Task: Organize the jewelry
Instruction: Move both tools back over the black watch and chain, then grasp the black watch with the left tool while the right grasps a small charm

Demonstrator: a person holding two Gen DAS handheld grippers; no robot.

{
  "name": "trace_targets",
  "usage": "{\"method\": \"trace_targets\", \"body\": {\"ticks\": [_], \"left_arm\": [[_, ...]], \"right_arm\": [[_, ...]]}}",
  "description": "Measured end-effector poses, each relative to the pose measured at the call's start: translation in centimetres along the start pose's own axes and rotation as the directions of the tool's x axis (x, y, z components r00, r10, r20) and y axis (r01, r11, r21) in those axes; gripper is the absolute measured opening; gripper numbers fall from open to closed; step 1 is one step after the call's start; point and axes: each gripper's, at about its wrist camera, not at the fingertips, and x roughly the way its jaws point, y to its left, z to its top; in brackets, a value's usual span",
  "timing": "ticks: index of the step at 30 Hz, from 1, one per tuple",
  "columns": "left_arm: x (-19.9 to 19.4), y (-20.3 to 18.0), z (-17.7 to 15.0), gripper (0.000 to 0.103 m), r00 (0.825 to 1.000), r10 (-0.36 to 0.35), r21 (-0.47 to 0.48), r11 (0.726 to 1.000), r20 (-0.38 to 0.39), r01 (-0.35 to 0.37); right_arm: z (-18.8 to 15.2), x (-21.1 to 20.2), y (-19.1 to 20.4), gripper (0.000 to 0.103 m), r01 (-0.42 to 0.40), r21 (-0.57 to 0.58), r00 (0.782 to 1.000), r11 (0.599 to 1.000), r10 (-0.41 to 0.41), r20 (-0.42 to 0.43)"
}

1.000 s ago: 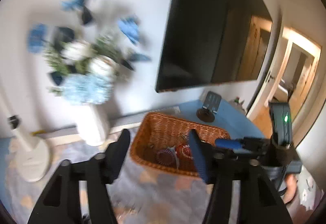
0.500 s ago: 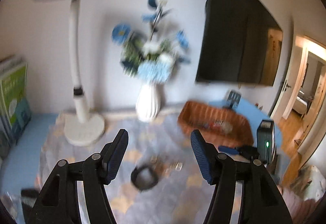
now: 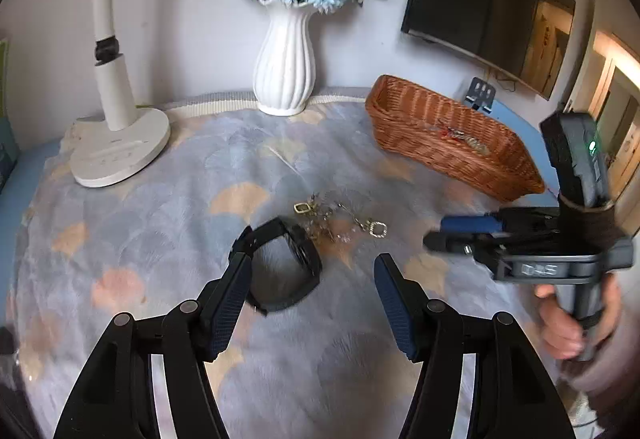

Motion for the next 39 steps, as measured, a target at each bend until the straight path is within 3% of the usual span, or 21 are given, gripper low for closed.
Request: {"method": "trace_targets", "body": {"ticks": [5,9,11,13,15,16,23,26,28,34,39], "left_arm": [[2.8,0.2,0.2,0.064,0.999,-0.003,-0.017,1.0,-0.046,0.002],[3.9,-0.2,-0.3,0.06,0.998,0.013,0.008,1.0,-0.058,-0.013],[4.2,-0.3,-0.4,0.055,0.998,0.016,0.009,1.0,-0.059,-0.015],[4.5,-0.1,-0.4,0.044,0.998,0.012,-0.002,1.0,-0.065,-0.012],[4.8,0.2,-0.5,0.031,0.997,0.012,-0.015,1.0,-0.08,-0.013],[4.9,0.4,-0.4,0.029,0.997,0.002,-0.026,1.0,-0.083,-0.004],[5.4,0.3,-0.5,0.028,0.994,0.008,-0.037,0.999,-0.108,-0.012],[5.5,0.1,-0.6,0.023,0.994,0.005,-0.034,0.999,-0.11,-0.009],[5.3,0.0,-0.6,0.021,0.995,0.016,-0.026,0.999,-0.103,-0.019],[4.7,0.0,-0.9,0.021,0.994,-0.004,-0.027,1.0,-0.107,0.001],[2.8,0.4,-1.3,0.02,0.994,-0.072,-0.074,0.995,-0.084,0.065]], "right_arm": [[1.3,1.4,1.3,0.05,0.09,-0.121,0.996,0.989,-0.088,0.021],[1.5,3.2,2.1,0.042,0.087,-0.177,0.996,0.98,-0.088,0.002],[1.6,4.1,2.4,0.039,0.068,-0.189,0.997,0.98,-0.073,-0.023],[1.8,4.8,2.6,0.029,0.075,-0.191,0.996,0.979,-0.082,-0.028],[2.0,5.1,2.7,0.025,0.091,-0.196,0.995,0.976,-0.095,-0.013],[2.2,5.2,2.7,0.025,0.083,-0.192,0.996,0.978,-0.087,-0.011],[1.8,5.4,3.9,0.024,0.126,-0.259,0.992,0.958,-0.128,0.007],[1.4,5.4,4.4,0.012,0.166,-0.286,0.986,0.944,-0.166,0.024],[1.2,5.0,4.3,0.004,0.154,-0.286,0.988,0.946,-0.154,0.023],[0.0,2.6,4.1,0.004,0.144,-0.262,0.99,0.954,-0.139,0.038],[-1.4,-1.3,3.7,0.004,0.082,-0.216,0.996,0.973,-0.071,0.058]]}}
